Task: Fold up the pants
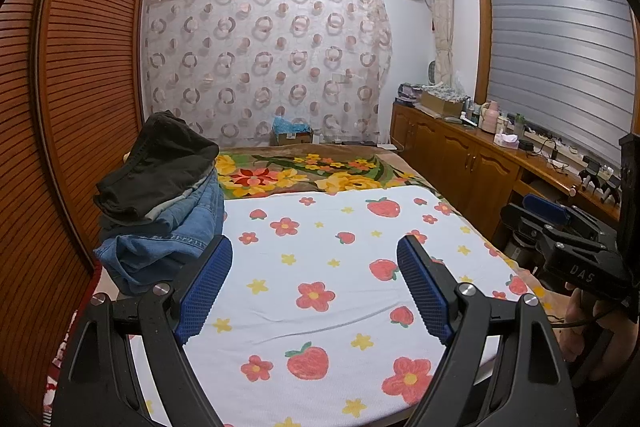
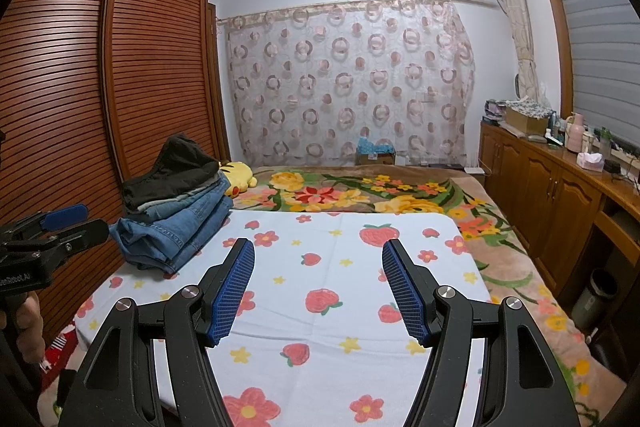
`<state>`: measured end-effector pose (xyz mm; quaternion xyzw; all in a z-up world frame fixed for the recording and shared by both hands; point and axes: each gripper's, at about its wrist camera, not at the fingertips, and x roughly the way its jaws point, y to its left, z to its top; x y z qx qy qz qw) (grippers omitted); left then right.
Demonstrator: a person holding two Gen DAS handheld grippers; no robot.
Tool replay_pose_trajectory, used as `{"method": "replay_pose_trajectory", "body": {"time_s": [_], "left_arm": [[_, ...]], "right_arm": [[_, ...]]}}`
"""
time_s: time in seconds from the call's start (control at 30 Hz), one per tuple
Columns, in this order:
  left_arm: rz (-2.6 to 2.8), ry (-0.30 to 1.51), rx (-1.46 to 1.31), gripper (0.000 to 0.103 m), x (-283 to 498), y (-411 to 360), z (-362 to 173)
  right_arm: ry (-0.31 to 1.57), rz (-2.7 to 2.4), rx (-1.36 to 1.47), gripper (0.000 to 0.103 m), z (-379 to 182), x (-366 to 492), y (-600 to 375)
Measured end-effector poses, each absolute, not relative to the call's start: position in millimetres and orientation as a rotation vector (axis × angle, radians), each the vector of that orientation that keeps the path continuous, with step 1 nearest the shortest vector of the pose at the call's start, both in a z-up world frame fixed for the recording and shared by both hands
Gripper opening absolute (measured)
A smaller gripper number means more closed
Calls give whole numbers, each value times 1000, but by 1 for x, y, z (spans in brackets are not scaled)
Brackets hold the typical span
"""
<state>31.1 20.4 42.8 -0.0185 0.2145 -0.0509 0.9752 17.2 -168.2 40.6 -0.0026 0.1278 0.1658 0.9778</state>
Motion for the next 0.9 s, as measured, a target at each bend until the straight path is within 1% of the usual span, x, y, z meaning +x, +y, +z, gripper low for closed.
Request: {"method": "replay_pose_trajectory", "body": {"time_s": [0.9], "left_arm": [[-100, 433, -34, 85, 30, 19, 42]], "right_arm": [[257, 334, -3, 69, 40, 17, -168]]}}
